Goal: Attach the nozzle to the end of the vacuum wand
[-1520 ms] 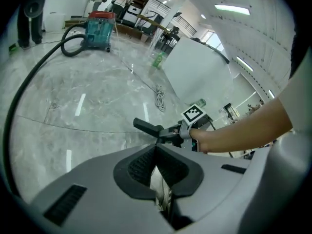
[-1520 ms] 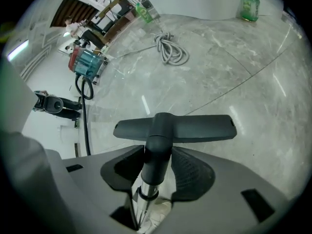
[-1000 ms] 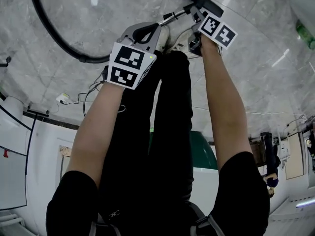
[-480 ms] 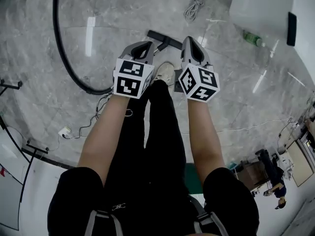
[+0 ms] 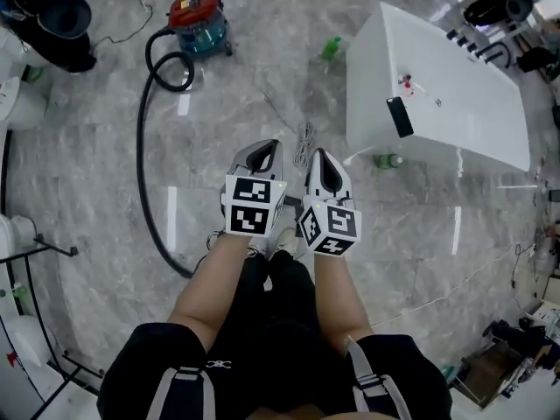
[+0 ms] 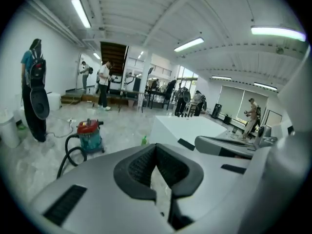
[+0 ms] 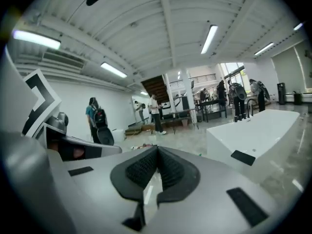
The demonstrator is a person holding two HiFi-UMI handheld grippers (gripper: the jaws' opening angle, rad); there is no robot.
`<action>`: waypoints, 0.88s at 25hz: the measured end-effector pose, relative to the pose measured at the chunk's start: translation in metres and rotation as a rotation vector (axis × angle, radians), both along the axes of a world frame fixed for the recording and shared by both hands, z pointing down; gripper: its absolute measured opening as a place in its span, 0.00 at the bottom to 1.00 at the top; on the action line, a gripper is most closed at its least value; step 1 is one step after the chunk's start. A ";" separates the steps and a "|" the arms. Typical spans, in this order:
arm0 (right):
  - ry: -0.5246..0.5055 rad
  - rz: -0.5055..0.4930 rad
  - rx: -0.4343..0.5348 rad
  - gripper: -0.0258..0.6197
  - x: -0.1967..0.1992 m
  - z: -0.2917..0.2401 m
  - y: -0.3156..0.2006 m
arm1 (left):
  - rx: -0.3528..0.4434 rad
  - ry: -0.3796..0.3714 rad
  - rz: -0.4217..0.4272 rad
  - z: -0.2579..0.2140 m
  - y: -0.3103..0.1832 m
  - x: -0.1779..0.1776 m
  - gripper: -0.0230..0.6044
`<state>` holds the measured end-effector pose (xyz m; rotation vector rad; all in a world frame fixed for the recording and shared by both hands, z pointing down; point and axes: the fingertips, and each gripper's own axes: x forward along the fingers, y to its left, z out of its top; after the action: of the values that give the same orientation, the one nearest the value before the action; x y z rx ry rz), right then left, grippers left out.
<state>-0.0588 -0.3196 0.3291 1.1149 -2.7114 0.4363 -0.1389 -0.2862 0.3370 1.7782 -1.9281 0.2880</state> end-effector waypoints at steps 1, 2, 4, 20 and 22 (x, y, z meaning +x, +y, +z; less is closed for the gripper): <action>-0.031 0.031 0.016 0.06 0.007 -0.025 -0.005 | 0.037 -0.026 0.012 -0.029 -0.006 0.005 0.05; -0.047 0.055 0.030 0.06 0.016 -0.047 -0.009 | 0.062 -0.047 0.024 -0.055 -0.008 0.012 0.05; -0.056 0.091 0.052 0.06 0.036 -0.087 -0.011 | 0.092 -0.071 0.047 -0.096 -0.008 0.026 0.05; -0.214 0.119 0.218 0.06 0.111 -0.269 -0.023 | 0.261 -0.199 0.114 -0.263 -0.016 0.088 0.05; -0.207 0.116 0.234 0.06 0.111 -0.277 -0.026 | 0.266 -0.210 0.110 -0.271 -0.019 0.088 0.05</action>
<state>0.0519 -0.3455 0.0517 1.3624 -2.9482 0.2682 -0.0510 -0.3053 0.0658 2.1042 -2.0974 0.2751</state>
